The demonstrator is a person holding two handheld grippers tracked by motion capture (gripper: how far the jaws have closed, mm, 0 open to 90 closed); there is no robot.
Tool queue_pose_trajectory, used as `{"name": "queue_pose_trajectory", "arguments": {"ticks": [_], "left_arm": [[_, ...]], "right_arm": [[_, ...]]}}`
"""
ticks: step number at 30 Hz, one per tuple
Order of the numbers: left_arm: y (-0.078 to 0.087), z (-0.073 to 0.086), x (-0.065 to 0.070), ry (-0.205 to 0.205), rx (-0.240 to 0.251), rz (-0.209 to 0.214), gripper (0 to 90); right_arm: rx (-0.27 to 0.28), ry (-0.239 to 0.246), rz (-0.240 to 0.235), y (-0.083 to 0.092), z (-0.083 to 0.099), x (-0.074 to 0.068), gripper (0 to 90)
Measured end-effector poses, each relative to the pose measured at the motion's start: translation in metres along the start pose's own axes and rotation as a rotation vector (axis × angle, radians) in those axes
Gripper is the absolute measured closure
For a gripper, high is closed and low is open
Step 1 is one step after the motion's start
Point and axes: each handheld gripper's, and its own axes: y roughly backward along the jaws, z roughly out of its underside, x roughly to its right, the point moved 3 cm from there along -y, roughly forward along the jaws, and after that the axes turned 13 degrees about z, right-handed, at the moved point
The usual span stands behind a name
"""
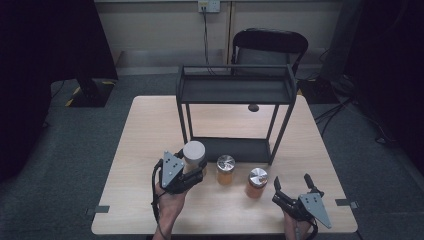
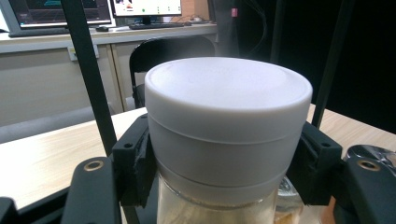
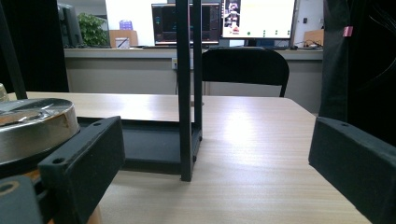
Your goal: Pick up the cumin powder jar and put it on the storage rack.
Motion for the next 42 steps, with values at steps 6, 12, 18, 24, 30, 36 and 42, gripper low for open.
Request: {"name": "queue_pose_trajectory", "arguments": {"ticks": [6,12,18,24,30,36,42], "left_arm": [[-0.008,0.001,-0.002,0.008,-0.005,-0.006,34.4],[-0.016,0.004,-0.004,0.017,-0.009,-0.018,34.4],[-0.023,0.006,-0.004,0.024,-0.006,-0.037,34.4],[-0.031,0.009,-0.005,0.036,-0.007,-0.055,34.4],[-0.039,0.009,-0.008,0.043,-0.011,-0.062,34.4],[-0.047,0.008,-0.008,0.047,-0.019,-0.072,34.4],[-0.055,0.007,-0.009,0.039,-0.022,-0.083,34.4]], "right_arm": [[-0.001,0.000,-0.002,0.000,0.000,0.000,2.7],[-0.001,0.000,-0.002,0.000,0.000,0.000,2.7],[0.000,0.000,-0.004,0.000,0.000,0.001,2.7],[-0.001,0.000,-0.008,0.000,0.000,0.001,2.7],[0.000,-0.002,-0.008,0.000,0.000,0.001,2.7],[0.001,-0.001,-0.010,0.000,0.000,0.002,2.7],[0.001,-0.002,-0.012,0.000,0.000,0.002,2.7]]}}
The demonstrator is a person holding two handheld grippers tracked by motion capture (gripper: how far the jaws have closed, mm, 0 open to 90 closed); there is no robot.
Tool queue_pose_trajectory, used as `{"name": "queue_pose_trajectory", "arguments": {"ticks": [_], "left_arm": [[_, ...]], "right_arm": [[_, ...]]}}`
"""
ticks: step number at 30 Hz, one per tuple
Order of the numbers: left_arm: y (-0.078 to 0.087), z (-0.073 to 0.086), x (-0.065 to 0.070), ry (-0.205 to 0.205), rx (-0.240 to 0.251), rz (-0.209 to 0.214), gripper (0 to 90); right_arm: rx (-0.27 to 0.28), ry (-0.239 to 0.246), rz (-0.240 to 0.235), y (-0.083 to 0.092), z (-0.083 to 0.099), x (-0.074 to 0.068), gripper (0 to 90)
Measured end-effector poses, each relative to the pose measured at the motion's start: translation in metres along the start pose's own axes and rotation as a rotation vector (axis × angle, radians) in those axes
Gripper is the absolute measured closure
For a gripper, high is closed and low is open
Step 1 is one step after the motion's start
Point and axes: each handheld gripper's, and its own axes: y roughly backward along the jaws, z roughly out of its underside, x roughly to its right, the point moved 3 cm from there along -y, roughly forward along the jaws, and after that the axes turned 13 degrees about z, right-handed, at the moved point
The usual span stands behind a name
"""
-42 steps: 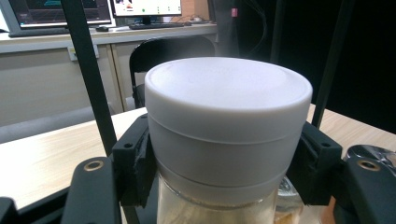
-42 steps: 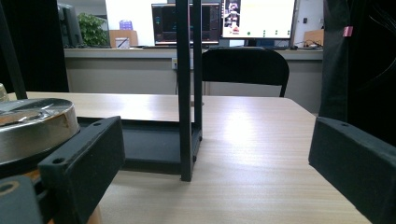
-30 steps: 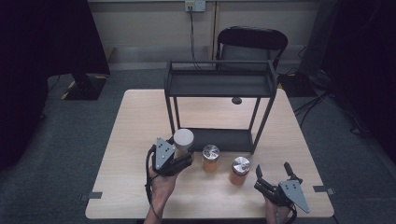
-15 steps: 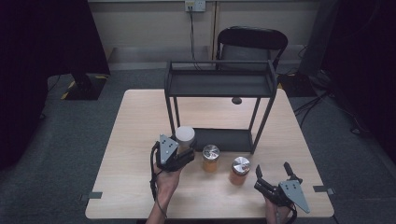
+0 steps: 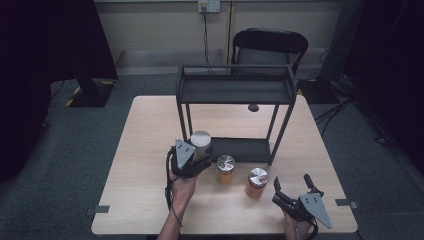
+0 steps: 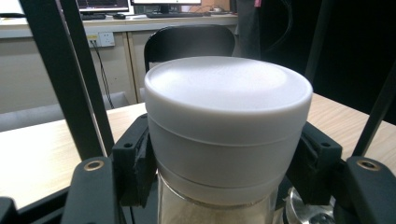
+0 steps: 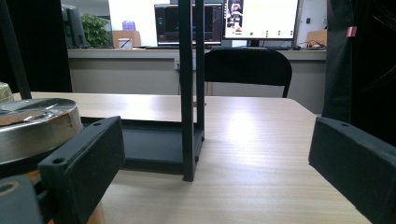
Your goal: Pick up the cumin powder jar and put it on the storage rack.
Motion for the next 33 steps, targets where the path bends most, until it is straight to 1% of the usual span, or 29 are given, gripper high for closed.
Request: {"name": "queue_pose_trajectory", "arguments": {"ticks": [3,10,14,19,20,28,33], "left_arm": [[-0.003,-0.001,-0.001,0.003,0.004,0.000,34.4],[-0.012,-0.002,-0.003,0.006,-0.007,0.001,34.4],[-0.018,-0.004,-0.002,-0.006,-0.022,-0.001,34.4],[-0.026,-0.003,-0.002,-0.003,-0.023,-0.006,34.3],[-0.027,-0.003,-0.002,-0.008,-0.025,-0.006,34.3],[-0.039,-0.003,-0.004,-0.010,-0.048,-0.011,34.3],[-0.044,-0.004,-0.004,-0.014,-0.051,-0.014,34.3]], "right_arm": [[0.000,0.000,-0.001,0.000,0.000,0.000,2.7],[0.001,0.001,-0.002,0.000,0.000,0.000,2.7],[0.002,0.002,-0.003,0.000,0.000,0.000,2.7],[0.003,0.001,-0.005,0.000,0.000,0.001,2.7],[0.003,0.002,-0.005,0.000,0.000,0.001,2.7],[0.004,0.002,-0.007,0.000,0.001,0.001,2.7],[0.004,0.002,-0.009,0.000,0.001,0.001,2.7]]}}
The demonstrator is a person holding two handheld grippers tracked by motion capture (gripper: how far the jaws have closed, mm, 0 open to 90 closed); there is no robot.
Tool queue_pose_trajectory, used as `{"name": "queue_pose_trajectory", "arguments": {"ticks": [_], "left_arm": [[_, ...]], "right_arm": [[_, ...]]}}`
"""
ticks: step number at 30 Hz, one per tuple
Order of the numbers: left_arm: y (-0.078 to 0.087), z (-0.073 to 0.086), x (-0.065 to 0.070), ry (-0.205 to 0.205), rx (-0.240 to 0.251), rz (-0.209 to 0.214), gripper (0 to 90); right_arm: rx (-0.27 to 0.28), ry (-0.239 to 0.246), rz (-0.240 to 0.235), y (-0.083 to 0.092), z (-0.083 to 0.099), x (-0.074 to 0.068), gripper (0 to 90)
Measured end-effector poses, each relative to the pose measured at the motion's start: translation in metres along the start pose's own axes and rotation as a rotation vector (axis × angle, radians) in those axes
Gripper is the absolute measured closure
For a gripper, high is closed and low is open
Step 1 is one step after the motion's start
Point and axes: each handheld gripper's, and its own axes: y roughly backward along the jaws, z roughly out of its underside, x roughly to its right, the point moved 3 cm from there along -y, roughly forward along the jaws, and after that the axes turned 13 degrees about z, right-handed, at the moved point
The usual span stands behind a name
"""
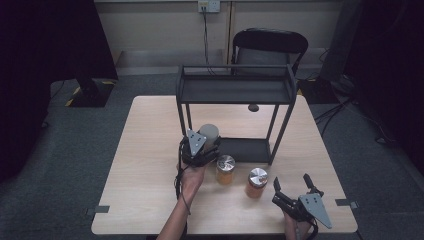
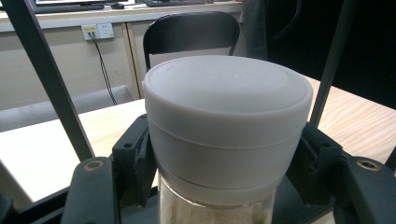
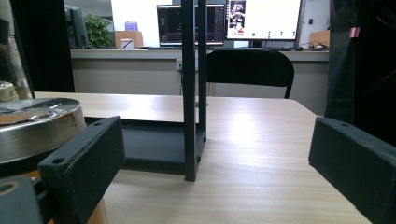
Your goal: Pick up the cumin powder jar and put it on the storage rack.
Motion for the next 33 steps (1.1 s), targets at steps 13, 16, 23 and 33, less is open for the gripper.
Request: {"name": "queue_pose_trajectory", "arguments": {"ticks": [13,16,23,33], "left_arm": [[-0.014,0.003,0.001,0.012,-0.007,-0.041,34.3],[-0.018,0.004,0.002,0.005,-0.011,-0.051,34.3],[-0.026,0.003,0.001,0.009,-0.019,-0.062,34.3],[-0.035,0.006,-0.002,0.031,-0.049,-0.070,34.3]], "right_arm": [[0.000,-0.001,-0.004,0.000,0.000,0.001,2.7],[0.000,-0.001,-0.005,0.000,0.000,0.001,2.7],[0.000,-0.001,-0.010,0.000,0.000,0.001,2.7],[0.001,-0.001,-0.012,0.000,0.000,0.002,2.7]]}}
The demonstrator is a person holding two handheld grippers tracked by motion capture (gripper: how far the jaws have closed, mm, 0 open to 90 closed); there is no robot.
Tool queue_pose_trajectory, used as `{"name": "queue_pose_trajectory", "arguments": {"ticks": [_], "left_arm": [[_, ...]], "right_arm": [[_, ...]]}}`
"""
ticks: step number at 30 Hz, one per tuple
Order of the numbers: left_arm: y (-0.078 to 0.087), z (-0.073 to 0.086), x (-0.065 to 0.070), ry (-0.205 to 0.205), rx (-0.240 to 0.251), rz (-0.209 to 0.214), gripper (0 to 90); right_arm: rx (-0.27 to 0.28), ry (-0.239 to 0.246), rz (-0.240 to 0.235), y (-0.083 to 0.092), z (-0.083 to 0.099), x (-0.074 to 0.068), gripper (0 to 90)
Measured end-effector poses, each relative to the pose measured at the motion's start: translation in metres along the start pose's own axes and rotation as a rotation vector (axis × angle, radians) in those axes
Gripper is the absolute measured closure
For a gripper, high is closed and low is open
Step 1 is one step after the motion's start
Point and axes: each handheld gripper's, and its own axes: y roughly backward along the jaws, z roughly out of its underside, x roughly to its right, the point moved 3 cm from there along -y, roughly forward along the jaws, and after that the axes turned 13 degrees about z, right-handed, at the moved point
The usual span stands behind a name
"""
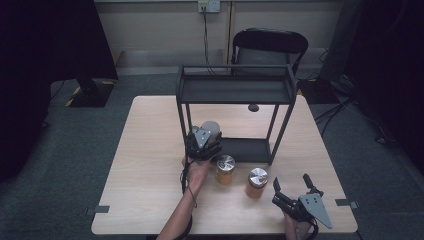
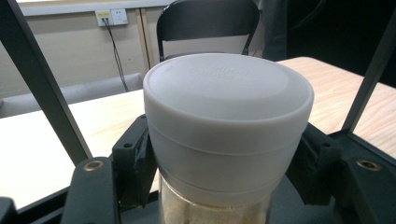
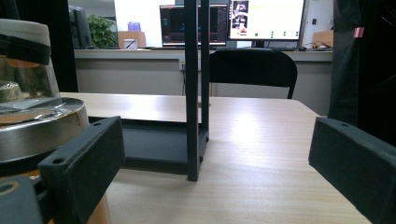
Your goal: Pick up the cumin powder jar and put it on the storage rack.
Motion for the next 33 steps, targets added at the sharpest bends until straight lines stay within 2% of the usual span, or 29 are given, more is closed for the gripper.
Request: {"name": "queue_pose_trajectory", "arguments": {"ticks": [10,14,33], "left_arm": [[-0.0032,0.0009,-0.0008,0.012,-0.010,0.006,34.2],[-0.0028,0.0030,-0.0033,0.035,-0.001,0.005,34.2],[-0.0033,0.0021,-0.0059,0.071,0.002,0.013,32.9]], "right_arm": [[0.001,0.001,0.000,0.0001,0.0001,0.0000,2.7],[0.001,0.001,0.000,0.0002,0.0001,0.0000,2.7],[0.001,0.000,0.001,0.0004,0.0002,-0.0001,2.7]]}}
